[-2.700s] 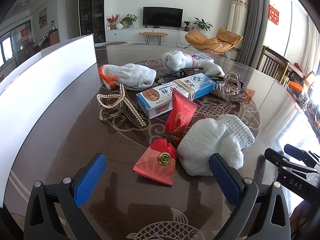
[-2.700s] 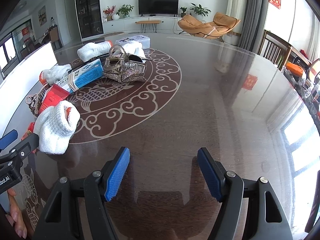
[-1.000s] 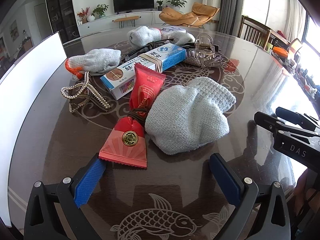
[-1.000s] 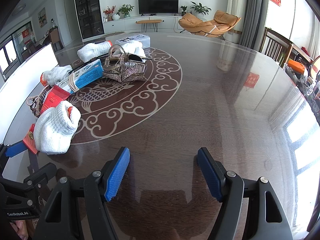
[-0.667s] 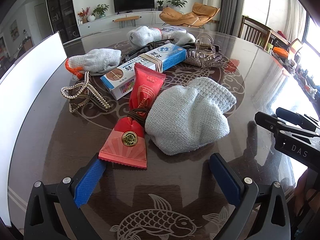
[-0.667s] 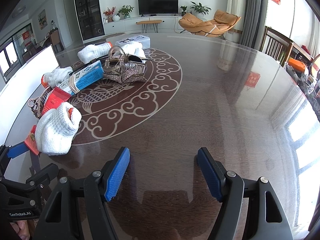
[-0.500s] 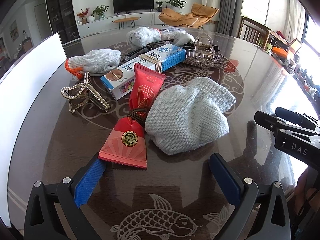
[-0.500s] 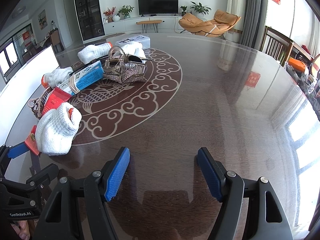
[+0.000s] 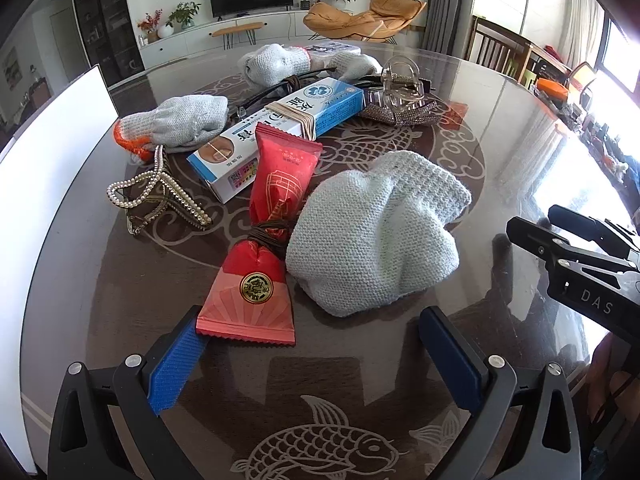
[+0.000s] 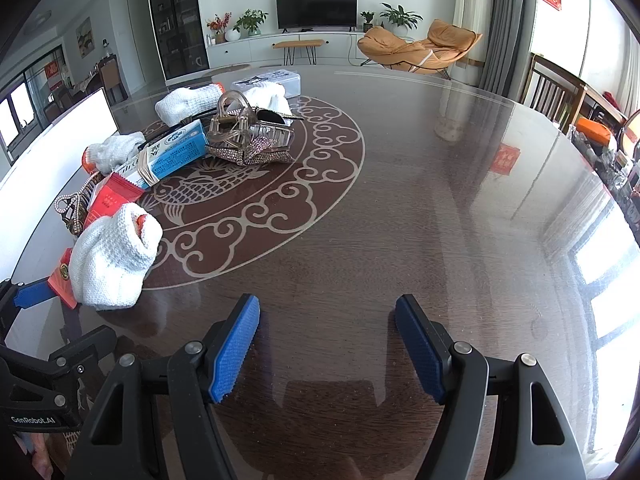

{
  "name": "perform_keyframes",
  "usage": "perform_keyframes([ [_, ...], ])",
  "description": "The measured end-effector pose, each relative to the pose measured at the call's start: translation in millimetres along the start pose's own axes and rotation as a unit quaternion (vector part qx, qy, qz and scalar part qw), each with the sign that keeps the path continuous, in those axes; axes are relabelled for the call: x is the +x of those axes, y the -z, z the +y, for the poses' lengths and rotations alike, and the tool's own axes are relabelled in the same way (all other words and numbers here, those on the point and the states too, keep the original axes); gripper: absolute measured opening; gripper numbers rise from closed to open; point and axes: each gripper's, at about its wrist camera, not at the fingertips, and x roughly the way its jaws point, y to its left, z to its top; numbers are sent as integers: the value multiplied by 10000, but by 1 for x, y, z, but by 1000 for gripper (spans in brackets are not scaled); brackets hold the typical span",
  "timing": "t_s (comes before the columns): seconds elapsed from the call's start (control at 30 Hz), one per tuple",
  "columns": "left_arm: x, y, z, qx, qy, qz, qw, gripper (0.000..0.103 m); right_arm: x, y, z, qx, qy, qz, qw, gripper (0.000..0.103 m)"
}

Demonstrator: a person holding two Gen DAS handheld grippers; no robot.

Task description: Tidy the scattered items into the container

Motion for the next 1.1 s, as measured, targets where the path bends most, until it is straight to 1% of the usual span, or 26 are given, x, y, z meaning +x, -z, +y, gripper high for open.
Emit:
perform_keyframes([
  [0.17, 0, 0, 1, 127, 85, -65, 9999, 103, 0, 0, 0, -2, 1, 1, 10000, 72],
  [0.43, 4, -7, 1, 267, 160, 165, 9994, 103, 0, 0, 0, -4, 3, -1, 10000, 72],
  [0.63, 6, -10, 1, 243, 154, -50, 9996, 103, 0, 0, 0, -5, 2, 0, 10000, 72],
  [1.1, 7, -10, 3, 213, 146, -89, 9996, 103, 0, 0, 0, -7, 3, -1, 10000, 72],
])
